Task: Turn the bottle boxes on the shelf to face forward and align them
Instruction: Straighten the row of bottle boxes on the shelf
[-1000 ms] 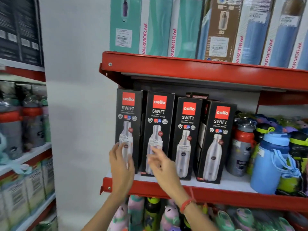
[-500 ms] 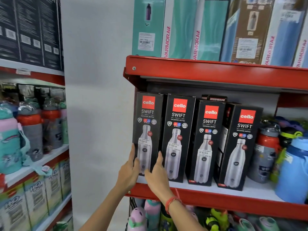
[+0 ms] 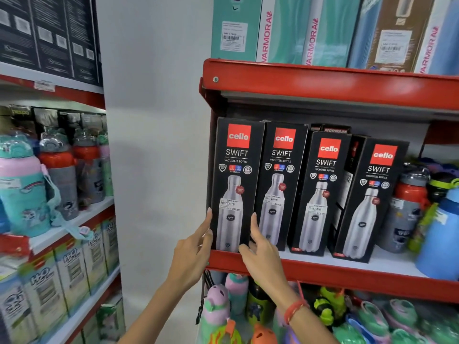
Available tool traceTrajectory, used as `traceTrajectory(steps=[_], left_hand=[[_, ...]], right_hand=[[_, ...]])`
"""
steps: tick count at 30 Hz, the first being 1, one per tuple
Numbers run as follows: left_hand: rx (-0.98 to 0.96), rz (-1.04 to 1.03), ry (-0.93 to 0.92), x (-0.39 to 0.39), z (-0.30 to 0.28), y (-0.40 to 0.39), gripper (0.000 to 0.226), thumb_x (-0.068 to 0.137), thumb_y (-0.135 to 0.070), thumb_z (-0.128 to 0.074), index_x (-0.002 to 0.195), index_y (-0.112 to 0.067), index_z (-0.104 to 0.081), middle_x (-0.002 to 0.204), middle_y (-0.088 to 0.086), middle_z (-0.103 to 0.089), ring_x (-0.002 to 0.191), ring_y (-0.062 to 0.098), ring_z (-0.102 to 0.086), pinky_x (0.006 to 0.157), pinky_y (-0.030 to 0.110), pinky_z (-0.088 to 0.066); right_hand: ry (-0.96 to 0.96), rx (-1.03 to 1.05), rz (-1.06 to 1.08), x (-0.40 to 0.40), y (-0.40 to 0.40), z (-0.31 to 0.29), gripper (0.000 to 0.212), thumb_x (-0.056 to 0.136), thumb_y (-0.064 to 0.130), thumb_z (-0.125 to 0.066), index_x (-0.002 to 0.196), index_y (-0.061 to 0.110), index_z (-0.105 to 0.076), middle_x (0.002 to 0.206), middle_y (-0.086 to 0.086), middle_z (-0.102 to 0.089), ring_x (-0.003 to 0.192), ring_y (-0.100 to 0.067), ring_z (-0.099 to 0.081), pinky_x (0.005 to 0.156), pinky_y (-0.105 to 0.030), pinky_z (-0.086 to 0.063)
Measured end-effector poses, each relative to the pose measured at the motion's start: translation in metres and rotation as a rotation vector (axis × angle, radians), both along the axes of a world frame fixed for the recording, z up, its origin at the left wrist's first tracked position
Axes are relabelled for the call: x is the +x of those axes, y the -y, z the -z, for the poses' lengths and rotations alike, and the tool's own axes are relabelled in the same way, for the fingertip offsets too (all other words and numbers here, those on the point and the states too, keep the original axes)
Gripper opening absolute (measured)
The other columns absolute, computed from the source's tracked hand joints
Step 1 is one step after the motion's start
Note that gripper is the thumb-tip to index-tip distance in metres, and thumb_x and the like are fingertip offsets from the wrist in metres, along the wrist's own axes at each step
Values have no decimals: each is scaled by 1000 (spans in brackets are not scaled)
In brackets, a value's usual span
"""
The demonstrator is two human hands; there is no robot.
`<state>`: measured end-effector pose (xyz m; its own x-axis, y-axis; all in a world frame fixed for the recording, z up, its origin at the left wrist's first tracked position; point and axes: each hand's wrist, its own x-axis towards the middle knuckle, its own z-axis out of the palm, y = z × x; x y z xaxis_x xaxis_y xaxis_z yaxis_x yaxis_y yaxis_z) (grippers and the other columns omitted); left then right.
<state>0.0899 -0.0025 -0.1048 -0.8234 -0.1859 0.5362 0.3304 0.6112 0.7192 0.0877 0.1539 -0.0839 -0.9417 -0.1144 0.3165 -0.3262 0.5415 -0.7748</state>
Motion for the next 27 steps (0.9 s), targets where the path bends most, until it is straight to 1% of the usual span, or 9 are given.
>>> traceTrajectory(steps=[6,8,10,13,16,19,22,24,27], left_hand=[[-7,-16,17,3,0,-1,47,99,-30,-34,136,-56,-26,52,-3,-47,46,12,-40,52,18,-38],[-7,-96,4,5,1,-6,44,98,-29,-37,138,-48,-33,74,5,-69,59,16,-57,60,19,-41],[-24,-224,-126,10,3,-17,41,96,-19,-44,134,-31,-49,110,7,-67,87,17,-63,78,24,-46],[-42,-100,-312,16,1,-51,35,92,-9,-49,123,-23,-58,119,-6,-57,101,3,-56,91,28,-51],[-66,176,-173,8,-1,-93,40,98,-27,-39,139,-27,-40,142,-13,-43,129,-4,-39,112,20,-31],[58,223,57,-12,0,-125,59,100,-37,-30,150,-23,-2,159,-8,-7,146,7,-7,116,24,-9],[111,189,143,-26,3,-140,63,100,-39,-26,148,-21,10,161,-1,3,147,13,-2,117,31,-10],[101,151,140,-29,2,-144,62,100,-38,-26,149,-20,8,161,3,0,147,16,-6,117,34,-14],[131,69,107,-31,-1,-146,58,101,-26,-31,149,-18,0,159,5,-13,143,20,-23,113,34,-26]], right_hand=[[-25,38,-4,3,-4,3,73,91,18,-49,147,39,-5,122,-30,-58,110,-35,-59,93,-46,-49],[-11,-3,-18,3,-9,3,69,92,18,-49,148,37,-13,130,-21,-57,114,-29,-59,91,-33,-51],[-40,-84,13,2,-18,2,63,92,16,-50,148,32,-24,140,-5,-52,123,-17,-55,94,-20,-45],[-113,-182,178,-7,-40,1,53,92,16,-52,143,20,-38,142,-1,-49,126,-14,-50,106,-31,-41],[-58,-203,211,-15,-58,0,52,94,15,-49,144,16,-35,147,-4,-43,131,-18,-44,104,-27,-36],[13,-129,154,-19,-69,-3,57,96,18,-45,149,22,-23,154,-3,-31,131,-16,-42,103,-26,-34],[87,-108,122,-19,-75,-5,59,98,17,-41,151,25,-15,151,-9,-36,103,-15,-58,84,-23,-47],[128,-115,119,-21,-77,-6,60,99,15,-40,151,25,-12,139,-19,-49,115,-36,-56,92,-42,-47],[152,-116,120,-24,-78,-7,62,97,13,-42,150,28,-14,129,-29,-54,118,-43,-50,94,-48,-45]])
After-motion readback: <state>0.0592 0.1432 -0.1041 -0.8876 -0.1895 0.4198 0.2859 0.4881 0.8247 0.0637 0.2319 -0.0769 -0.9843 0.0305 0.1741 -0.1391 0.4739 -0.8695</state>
